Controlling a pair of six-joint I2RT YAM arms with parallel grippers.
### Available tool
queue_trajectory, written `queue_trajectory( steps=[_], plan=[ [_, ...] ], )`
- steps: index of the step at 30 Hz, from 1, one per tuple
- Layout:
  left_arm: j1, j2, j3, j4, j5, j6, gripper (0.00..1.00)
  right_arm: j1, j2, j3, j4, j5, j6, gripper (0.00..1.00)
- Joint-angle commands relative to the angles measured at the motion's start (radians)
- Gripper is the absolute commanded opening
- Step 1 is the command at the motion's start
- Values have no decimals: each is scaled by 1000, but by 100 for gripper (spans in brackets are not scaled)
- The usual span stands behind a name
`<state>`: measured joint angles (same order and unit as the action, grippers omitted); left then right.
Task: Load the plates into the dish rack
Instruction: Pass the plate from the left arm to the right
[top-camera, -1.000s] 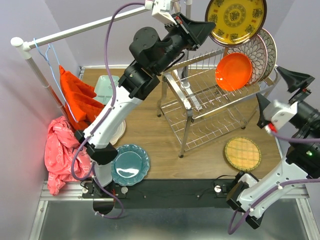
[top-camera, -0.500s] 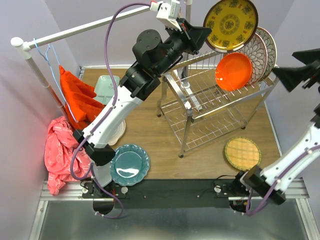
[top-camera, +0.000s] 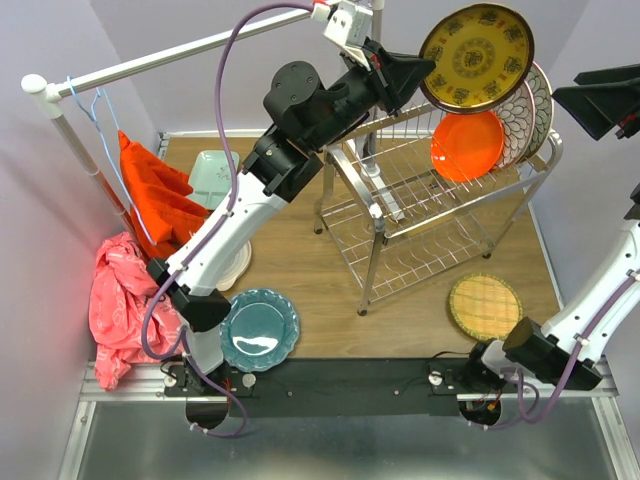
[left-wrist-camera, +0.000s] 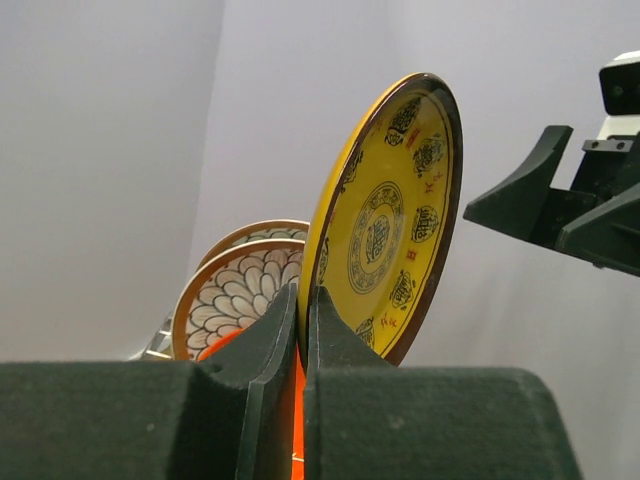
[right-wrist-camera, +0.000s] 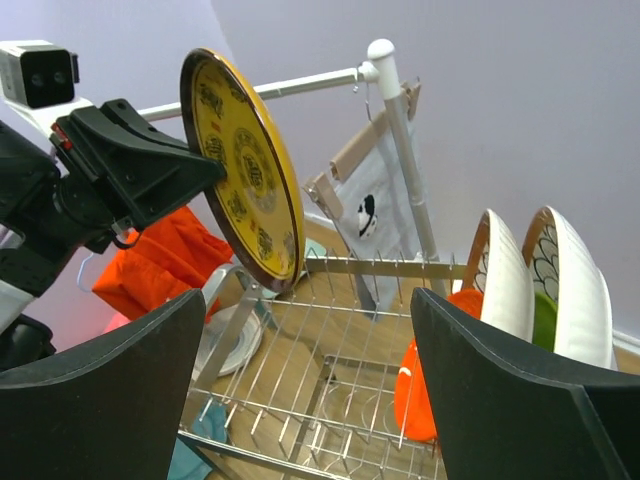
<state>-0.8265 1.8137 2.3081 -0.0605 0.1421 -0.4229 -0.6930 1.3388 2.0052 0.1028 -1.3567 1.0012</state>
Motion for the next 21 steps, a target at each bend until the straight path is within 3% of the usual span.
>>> queue_trajectory(
  steps=[1,15,18,21],
  plan=[
    [-14,-21,4,102,103,-2,0,24,10,24,103,37,108,89],
    [-89,33,36,137,99,-57,0,76,-12,17,12,47,2,80],
    [-109,45,45,143,76,-60,0,78,-16,7,-51,56,-61,73],
    [-118,55,48,143,48,-60,0,78,-18,6,-64,60,-101,53]
  ],
)
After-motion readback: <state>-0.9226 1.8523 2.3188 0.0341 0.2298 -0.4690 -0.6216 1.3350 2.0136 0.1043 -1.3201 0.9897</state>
